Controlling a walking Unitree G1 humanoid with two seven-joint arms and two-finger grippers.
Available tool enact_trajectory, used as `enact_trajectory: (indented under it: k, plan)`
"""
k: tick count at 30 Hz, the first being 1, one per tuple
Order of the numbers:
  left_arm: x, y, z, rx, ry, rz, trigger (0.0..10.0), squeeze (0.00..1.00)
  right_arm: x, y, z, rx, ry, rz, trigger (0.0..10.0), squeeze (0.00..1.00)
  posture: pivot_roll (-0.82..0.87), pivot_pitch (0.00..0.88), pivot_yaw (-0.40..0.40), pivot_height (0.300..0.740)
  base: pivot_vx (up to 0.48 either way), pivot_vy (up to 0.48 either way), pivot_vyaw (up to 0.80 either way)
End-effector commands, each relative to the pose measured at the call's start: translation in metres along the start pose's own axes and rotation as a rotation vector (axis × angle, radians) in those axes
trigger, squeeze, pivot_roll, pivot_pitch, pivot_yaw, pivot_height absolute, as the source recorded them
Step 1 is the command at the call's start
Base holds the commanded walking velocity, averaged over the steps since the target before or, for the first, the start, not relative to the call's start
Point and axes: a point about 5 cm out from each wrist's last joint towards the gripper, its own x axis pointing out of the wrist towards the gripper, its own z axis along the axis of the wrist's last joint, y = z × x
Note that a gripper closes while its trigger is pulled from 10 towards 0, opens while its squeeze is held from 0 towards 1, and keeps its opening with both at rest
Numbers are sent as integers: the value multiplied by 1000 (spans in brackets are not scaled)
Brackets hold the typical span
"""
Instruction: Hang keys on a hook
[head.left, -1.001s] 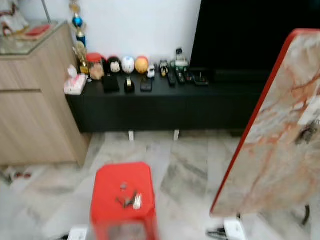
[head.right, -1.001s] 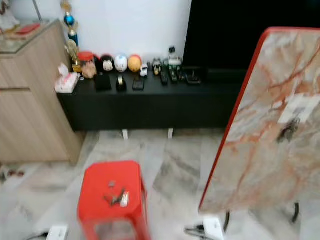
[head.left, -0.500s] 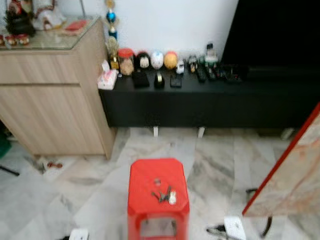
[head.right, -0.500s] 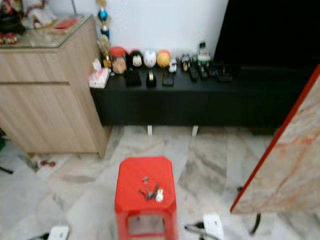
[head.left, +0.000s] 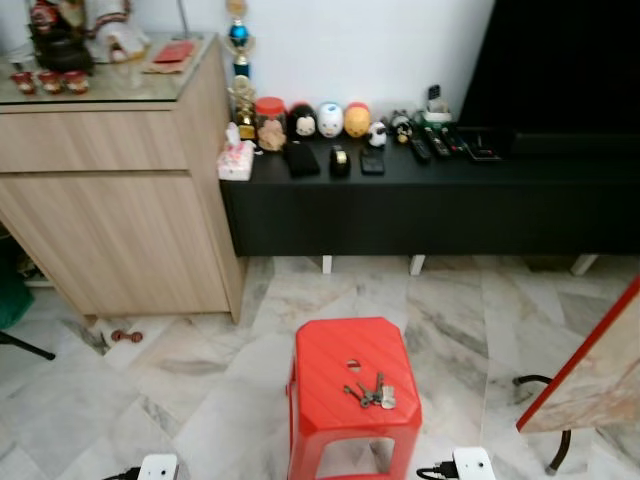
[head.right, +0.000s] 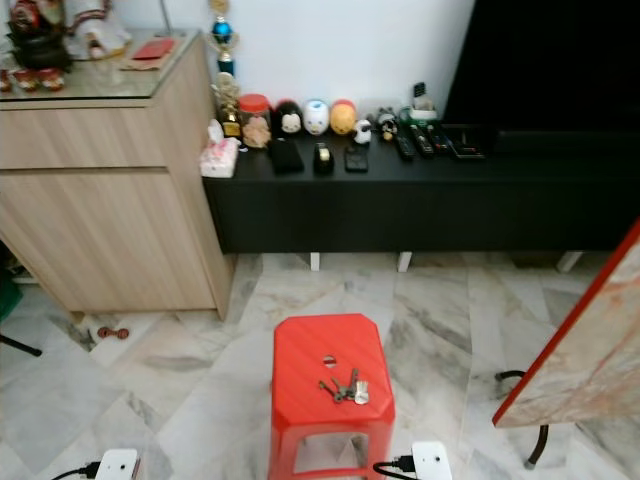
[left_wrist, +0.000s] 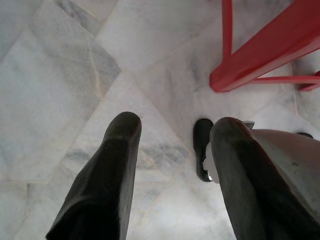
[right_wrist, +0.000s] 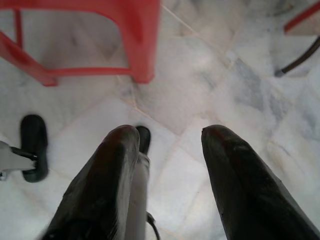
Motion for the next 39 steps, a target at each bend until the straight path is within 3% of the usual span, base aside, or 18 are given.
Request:
enact_trajectory:
  k: [1,17,24,29,39]
  plan:
    - [0,-3,-4,-7,18,-9,10000,0,0,-1,5,-7,-15,-1,10000,0,96,0,-38,740,0,326,0]
    - [0,-2,-4,-8,17,-8,10000,0,0,-1,5,-11,-21,0,10000,0,98,0,-38,740,0,322,0]
    - [0,-2,-3,0,16,-5,10000,0,0,-1,6,15,-46,-7,10000,0,98,0,-39,740,0,0,0]
    - [0,-2,-3,3,16,-5,10000,0,0,-1,7,86,-75,-23,10000,0,97,0,-39,740,0,0,0]
    - [0,-2,-3,7,16,-5,10000,0,0,-1,6,61,-67,-29,10000,0,99,1,-40,740,0,0,0]
